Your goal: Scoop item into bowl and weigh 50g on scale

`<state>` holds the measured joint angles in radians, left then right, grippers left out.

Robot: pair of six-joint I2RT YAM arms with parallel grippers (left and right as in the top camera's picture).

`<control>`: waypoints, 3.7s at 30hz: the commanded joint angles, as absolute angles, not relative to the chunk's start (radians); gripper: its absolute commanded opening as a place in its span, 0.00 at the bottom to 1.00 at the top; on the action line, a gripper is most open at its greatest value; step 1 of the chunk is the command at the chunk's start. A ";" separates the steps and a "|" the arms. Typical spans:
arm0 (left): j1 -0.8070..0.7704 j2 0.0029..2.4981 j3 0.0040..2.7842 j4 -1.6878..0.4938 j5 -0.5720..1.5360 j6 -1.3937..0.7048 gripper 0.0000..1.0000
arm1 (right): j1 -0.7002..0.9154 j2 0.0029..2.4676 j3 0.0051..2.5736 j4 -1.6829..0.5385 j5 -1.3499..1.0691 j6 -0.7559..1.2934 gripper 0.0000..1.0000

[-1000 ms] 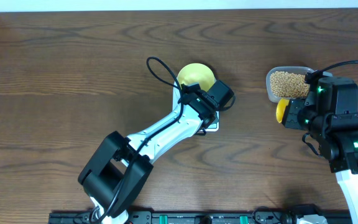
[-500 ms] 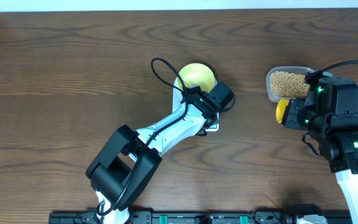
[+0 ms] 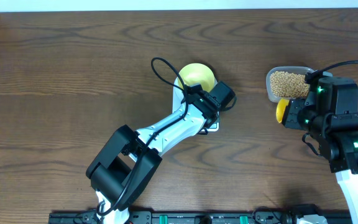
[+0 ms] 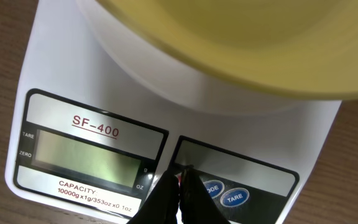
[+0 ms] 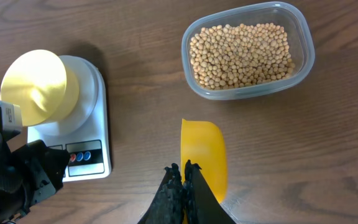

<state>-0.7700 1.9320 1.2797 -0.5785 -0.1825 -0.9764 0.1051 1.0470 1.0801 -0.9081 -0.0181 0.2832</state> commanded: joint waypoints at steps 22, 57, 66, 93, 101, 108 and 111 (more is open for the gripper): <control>-0.793 1.974 1.273 -0.566 -0.215 -1.013 0.07 | 0.099 1.047 1.096 -0.909 -0.006 0.271 0.01; -0.793 1.976 1.273 -0.566 -0.235 -1.132 0.07 | 0.099 1.047 1.096 -0.910 -0.006 0.271 0.01; -0.793 1.993 1.273 -0.562 -0.237 -1.136 0.07 | 0.099 1.047 1.096 -0.910 -0.006 0.271 0.01; -0.793 2.020 1.270 -0.559 -0.237 -1.139 0.07 | 0.099 1.047 1.096 -0.909 -0.006 0.271 0.01; -0.793 2.020 1.264 -0.559 -0.237 -1.139 0.07 | 0.099 1.047 1.096 -0.910 -0.006 0.272 0.01; -0.793 2.042 1.264 -0.558 -0.236 -1.139 0.07 | 0.099 1.047 1.096 -0.910 -0.006 0.271 0.01; -0.793 2.057 1.264 -0.552 -0.225 -1.139 0.07 | 0.099 1.047 1.096 -0.910 -0.006 0.271 0.01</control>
